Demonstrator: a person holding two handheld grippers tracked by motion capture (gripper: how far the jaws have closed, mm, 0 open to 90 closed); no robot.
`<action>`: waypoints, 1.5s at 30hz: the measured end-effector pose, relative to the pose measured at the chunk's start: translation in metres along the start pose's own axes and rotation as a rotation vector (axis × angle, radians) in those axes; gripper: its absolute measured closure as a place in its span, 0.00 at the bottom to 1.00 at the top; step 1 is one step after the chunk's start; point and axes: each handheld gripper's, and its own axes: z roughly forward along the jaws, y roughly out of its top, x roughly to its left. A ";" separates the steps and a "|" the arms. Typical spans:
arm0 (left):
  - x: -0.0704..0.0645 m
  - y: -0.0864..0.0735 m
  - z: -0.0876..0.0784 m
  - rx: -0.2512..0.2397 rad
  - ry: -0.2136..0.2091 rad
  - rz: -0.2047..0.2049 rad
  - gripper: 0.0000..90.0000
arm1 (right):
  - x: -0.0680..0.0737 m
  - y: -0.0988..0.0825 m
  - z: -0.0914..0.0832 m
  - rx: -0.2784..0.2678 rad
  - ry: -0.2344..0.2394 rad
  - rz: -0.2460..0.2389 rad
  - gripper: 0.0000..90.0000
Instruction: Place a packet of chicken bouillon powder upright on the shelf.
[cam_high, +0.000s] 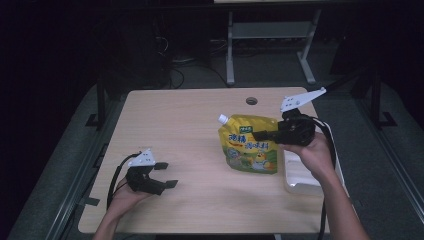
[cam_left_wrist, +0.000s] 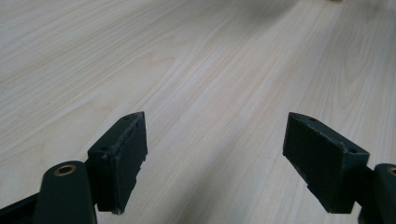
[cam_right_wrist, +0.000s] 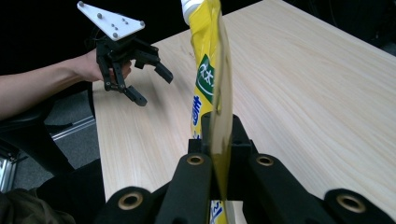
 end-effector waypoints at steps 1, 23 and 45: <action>0.000 0.000 0.000 0.000 0.000 0.000 0.24 | -0.001 0.000 -0.002 -0.001 -0.002 -0.001 1.00; 0.000 0.000 -0.001 -0.002 0.011 0.002 0.23 | -0.010 -0.012 -0.053 -0.032 -0.079 0.030 1.00; 0.000 0.000 -0.001 -0.003 0.015 0.002 0.23 | -0.022 -0.037 -0.092 -0.057 -0.153 0.085 1.00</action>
